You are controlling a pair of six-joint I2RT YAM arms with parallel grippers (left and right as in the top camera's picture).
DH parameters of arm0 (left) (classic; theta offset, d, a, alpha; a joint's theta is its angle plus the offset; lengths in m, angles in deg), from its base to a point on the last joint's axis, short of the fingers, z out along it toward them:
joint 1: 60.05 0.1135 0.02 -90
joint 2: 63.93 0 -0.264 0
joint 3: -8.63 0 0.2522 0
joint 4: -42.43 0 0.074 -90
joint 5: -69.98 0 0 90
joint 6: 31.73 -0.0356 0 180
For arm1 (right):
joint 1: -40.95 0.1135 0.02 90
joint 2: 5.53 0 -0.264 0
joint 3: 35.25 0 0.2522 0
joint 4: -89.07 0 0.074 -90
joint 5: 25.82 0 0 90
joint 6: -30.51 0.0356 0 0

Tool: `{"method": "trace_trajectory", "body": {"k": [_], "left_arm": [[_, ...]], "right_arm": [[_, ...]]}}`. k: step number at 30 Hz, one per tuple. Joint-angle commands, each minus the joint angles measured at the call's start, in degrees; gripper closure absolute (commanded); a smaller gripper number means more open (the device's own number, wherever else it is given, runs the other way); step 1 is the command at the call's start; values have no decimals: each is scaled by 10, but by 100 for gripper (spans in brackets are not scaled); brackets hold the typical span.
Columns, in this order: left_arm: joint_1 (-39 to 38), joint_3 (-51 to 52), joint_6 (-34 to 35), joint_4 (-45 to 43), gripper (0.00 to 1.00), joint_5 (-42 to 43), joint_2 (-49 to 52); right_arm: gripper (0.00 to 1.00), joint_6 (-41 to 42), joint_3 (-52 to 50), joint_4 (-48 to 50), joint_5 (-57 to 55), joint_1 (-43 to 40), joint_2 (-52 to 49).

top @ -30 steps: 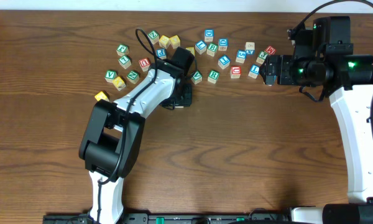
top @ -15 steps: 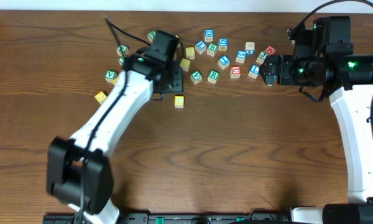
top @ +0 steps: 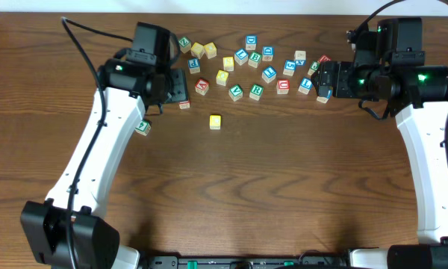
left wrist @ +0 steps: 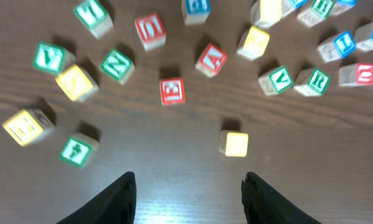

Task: Spell out CORL
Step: 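Move the left gripper to the yellow O block and grasp it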

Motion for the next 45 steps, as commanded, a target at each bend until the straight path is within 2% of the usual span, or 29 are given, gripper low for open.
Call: {"method": "trace_trajectory", "body": {"k": [1,6,14,27,38,45], "left_arm": [[3,-50,-46,2,46,-4,-1],[2,-145,-64,34,45,-4,51],[-28,-308,-94,78,45,11,208],[-85,-315,-102,-7,46,10,362],[-90,-312,-120,-50,45,10,409],[-93,-311,-121,-73,45,-47,441]], "right_arm": [[1,16,9,3,15,7,-5],[1,19,9,3,15,10,-5],[1,19,9,-6,15,10,-5],[1,19,9,-18,10,10,-5],[1,19,9,-28,-9,10,-5],[1,19,9,-30,-10,10,-5]]}}
